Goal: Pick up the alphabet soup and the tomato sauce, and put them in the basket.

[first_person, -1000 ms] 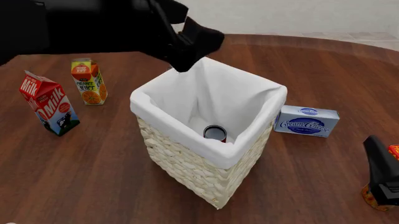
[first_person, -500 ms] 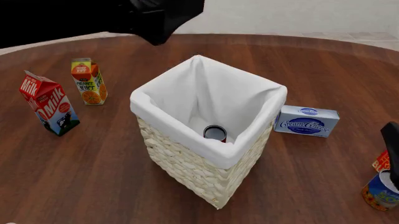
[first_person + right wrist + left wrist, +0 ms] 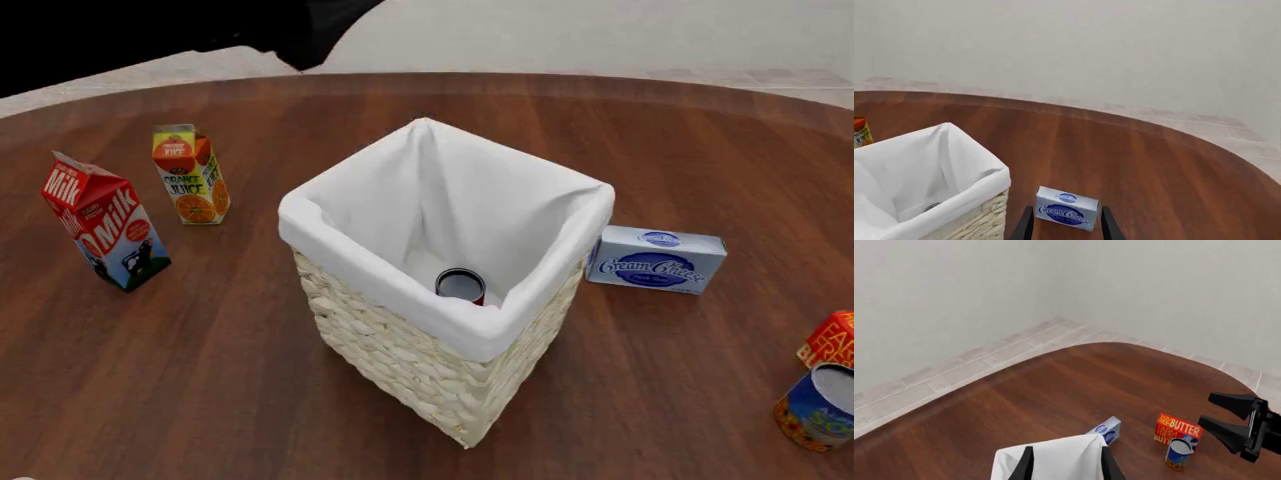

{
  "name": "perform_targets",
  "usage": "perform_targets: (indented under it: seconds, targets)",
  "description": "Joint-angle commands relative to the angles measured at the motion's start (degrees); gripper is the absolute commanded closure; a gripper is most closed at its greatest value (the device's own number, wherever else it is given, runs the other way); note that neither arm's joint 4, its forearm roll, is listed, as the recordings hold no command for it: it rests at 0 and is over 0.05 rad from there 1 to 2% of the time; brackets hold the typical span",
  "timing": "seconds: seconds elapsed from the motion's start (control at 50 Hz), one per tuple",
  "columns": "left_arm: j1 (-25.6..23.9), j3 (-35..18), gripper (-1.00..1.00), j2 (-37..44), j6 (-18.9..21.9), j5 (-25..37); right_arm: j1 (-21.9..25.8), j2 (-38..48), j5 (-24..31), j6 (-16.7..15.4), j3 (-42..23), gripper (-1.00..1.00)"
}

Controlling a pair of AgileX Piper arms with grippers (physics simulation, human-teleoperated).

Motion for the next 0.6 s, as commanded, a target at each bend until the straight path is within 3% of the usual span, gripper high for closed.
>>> perform_targets:
  seconds: [0.02,0.28,0.6]
  targets:
    - [-0.33,0.51,-1.00,-1.16,-1.09,-2.25,0.34,6.08,4.24,-0.13,-4.67,-1.00]
    - [-0.41,0.45,-1.00,-1.06,-1.60,-4.17,-3.06,10.19,9.77,-4.54,-7.71,-1.00]
    - [-1.02,1.09,-1.00,-0.97,-2.27,-5.43,-8.65,12.86,17.36,-4.20,-13.43,-1.00]
